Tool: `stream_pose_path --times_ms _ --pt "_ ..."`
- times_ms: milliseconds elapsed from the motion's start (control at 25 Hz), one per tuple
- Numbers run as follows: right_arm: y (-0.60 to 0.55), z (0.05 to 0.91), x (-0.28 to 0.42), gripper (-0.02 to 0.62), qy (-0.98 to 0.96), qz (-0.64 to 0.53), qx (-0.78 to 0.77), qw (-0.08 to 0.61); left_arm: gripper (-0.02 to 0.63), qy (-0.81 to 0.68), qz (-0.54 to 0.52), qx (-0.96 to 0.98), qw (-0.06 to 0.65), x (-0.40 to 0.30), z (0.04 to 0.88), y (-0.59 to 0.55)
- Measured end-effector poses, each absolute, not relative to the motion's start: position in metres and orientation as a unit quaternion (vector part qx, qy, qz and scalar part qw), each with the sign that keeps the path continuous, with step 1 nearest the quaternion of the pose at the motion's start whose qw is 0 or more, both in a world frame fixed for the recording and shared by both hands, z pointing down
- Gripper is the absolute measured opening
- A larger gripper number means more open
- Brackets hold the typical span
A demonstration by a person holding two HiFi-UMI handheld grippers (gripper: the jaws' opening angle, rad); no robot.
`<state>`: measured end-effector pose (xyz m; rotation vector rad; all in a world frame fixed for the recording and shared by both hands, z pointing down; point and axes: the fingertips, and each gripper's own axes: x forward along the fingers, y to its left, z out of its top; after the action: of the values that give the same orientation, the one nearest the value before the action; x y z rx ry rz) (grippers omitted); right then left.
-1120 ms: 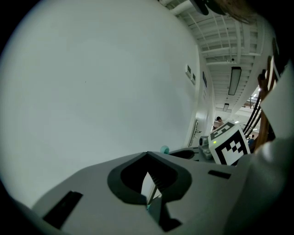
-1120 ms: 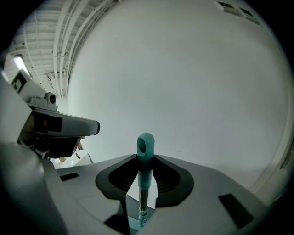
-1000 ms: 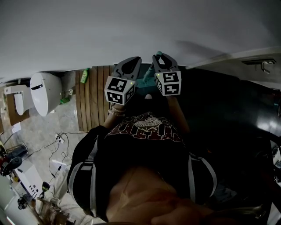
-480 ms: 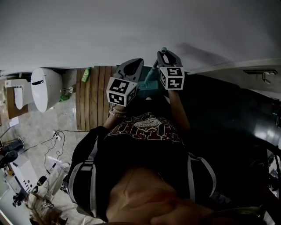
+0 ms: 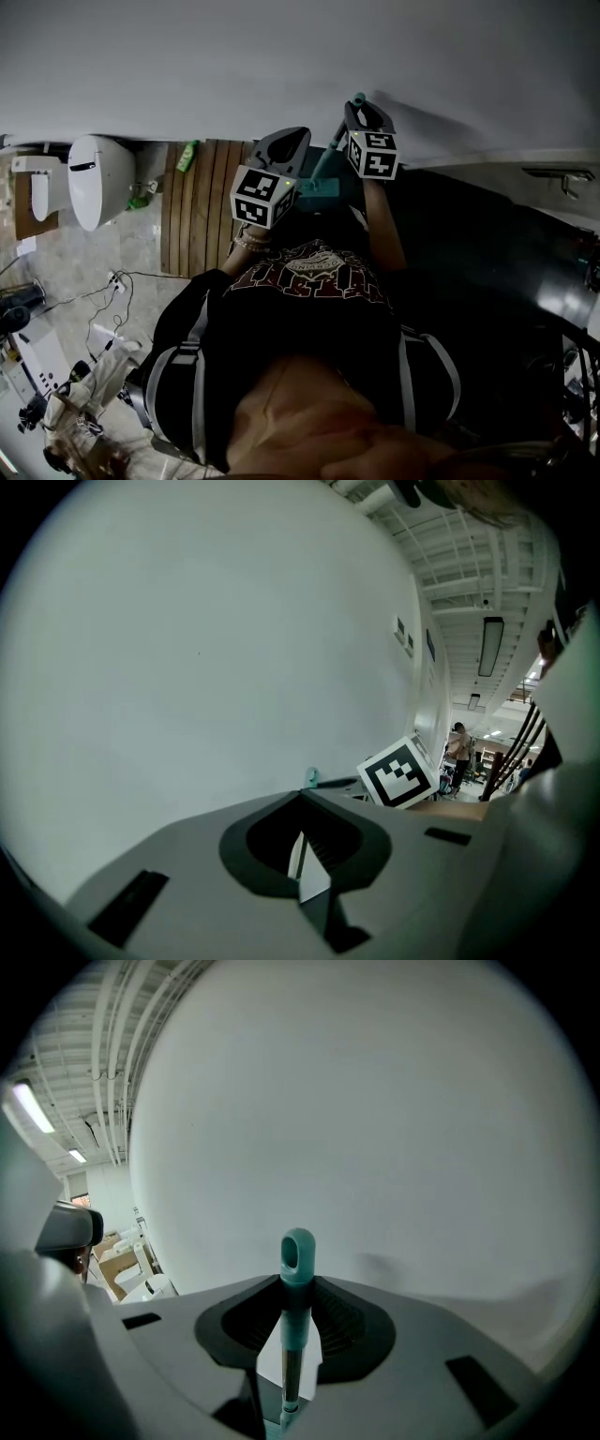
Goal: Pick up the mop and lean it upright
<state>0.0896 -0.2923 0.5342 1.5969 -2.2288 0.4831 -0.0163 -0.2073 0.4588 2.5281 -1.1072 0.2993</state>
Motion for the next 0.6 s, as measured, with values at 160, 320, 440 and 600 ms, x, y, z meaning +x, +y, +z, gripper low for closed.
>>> stream_pose_path --times_ms 160,320,440,600 --pt "-0.301 0.535 0.085 0.110 -0.788 0.171 0.564 0.178 0.046 -0.396 0.105 0.894 0.184 -0.022 0.458 -0.211" --pt "-0.306 0.534 0.082 0.110 -0.788 0.172 0.564 0.177 0.046 -0.399 0.105 0.892 0.183 -0.028 0.458 -0.213" --pt "-0.309 0.536 0.080 0.110 -0.787 0.173 0.565 0.177 0.046 -0.399 0.104 0.893 0.182 -0.030 0.458 -0.214" --pt "-0.314 0.537 0.078 0.110 -0.787 0.174 0.565 0.176 0.046 -0.401 0.103 0.892 0.181 -0.035 0.457 -0.217"
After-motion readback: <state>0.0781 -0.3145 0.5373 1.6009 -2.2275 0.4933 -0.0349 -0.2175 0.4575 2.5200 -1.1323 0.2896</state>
